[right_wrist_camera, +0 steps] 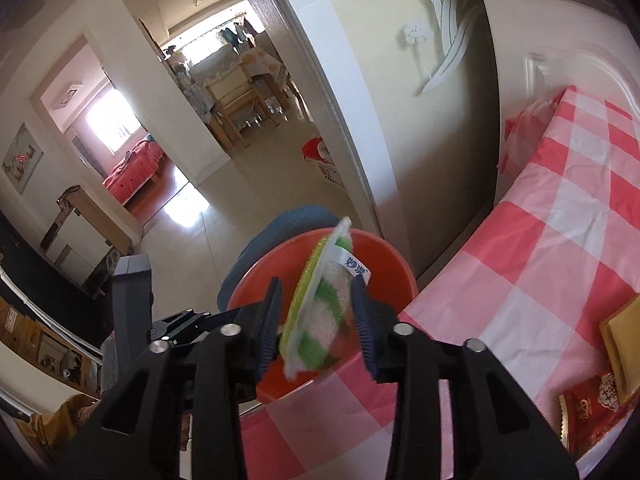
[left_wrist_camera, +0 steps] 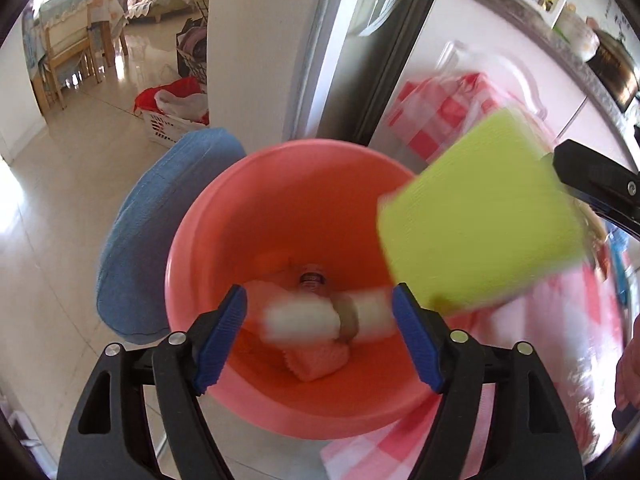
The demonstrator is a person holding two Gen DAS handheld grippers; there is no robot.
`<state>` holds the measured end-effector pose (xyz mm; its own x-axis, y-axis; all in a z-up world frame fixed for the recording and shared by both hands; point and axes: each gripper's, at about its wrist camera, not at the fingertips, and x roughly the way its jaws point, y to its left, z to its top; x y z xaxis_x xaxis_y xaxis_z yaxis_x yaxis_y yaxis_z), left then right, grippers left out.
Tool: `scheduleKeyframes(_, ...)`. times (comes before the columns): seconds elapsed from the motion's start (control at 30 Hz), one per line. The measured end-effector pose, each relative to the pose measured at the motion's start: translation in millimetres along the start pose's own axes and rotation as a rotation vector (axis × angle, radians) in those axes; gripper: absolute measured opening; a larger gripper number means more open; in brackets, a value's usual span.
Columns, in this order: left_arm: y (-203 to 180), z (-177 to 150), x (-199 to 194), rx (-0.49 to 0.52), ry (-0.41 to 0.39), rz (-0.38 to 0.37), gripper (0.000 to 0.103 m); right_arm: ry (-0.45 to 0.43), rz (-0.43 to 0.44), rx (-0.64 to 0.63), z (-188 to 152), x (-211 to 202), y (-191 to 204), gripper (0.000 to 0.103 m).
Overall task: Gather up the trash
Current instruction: 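Carry the cloth bundle and sponge to the orange bucket and open both tools, then move both open tools back over the table items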
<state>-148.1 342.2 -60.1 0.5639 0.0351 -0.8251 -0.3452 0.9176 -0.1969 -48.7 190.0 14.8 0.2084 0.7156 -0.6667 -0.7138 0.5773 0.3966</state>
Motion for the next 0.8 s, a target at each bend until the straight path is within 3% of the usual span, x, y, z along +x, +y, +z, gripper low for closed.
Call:
scheduleKeyframes(0.13,1,-1,-2,0.026,-0.007,0.040,0.081,-0.011,0.010,0.064,-7,-5,-11,0.057)
scheduleKeyframes(0.33,4,7,-15,-0.007,-0.046,0.018,0.084,-0.105,-0.015,0.131,-16,-45,-25,0.069)
scheduleKeyframes(0.63,-26,15,-40,0.012,-0.095,-0.075,0.088,-0.226,-0.005,0.251,-44,-97,-44,0.074)
scheduleKeyframes(0.8,-47,19,-47,0.024,-0.091,-0.121,0.088,-0.277,-0.053,0.251,-62,-123,-48,0.076)
